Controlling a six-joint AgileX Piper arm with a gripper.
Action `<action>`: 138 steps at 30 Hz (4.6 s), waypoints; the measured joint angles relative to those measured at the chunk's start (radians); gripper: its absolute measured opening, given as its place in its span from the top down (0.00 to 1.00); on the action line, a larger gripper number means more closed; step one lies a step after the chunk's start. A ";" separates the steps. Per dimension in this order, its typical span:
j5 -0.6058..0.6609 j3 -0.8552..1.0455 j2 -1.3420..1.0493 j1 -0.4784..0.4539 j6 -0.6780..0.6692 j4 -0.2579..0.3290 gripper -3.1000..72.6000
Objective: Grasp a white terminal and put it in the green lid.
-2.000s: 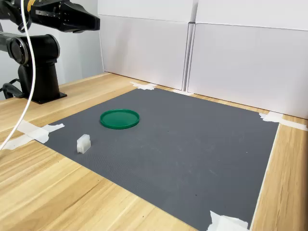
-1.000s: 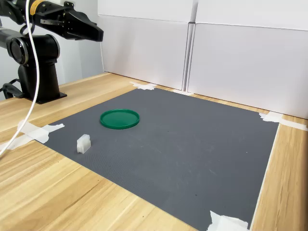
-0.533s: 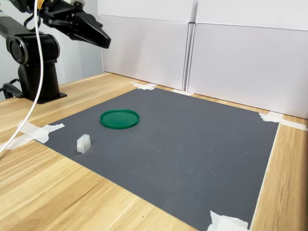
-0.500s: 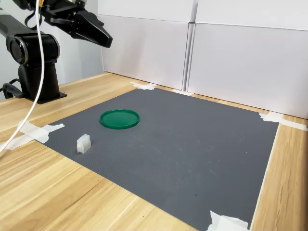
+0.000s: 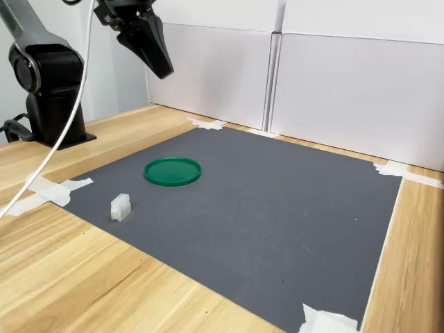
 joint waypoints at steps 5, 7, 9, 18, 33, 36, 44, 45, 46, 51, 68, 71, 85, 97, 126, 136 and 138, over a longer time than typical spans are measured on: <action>0.054 -0.105 0.076 0.000 0.019 -0.059 0.99; 0.089 -0.147 0.113 0.000 0.018 -0.069 0.99; 0.132 -0.183 0.155 0.000 0.002 -0.073 0.99; 0.237 -0.307 0.341 0.000 -0.237 -0.055 0.99; 0.320 -0.405 0.479 -0.198 -0.552 -0.025 0.97; 0.314 -0.405 0.500 -0.250 -0.587 -0.031 0.90; 0.307 -0.409 0.553 -0.338 -0.603 -0.094 0.48; 0.304 -0.410 0.560 -0.352 -0.603 -0.102 0.41; 0.300 -0.411 0.567 -0.366 -0.603 -0.108 0.35; 0.278 -0.411 0.618 -0.447 -0.603 -0.127 0.15; 0.277 -0.412 0.719 -0.494 -0.735 -0.043 0.09; 0.278 -0.413 0.721 -0.491 -0.762 -0.025 0.09; 0.227 -0.414 0.794 -0.415 -0.690 -0.120 0.09; 0.203 -0.417 0.867 -0.415 -0.708 -0.120 0.09; 0.205 -0.420 0.902 -0.415 -0.718 -0.097 0.50; 0.214 -0.420 0.844 -0.415 -0.709 -0.095 0.52; 0.229 -0.420 0.806 -0.415 -0.724 -0.085 0.52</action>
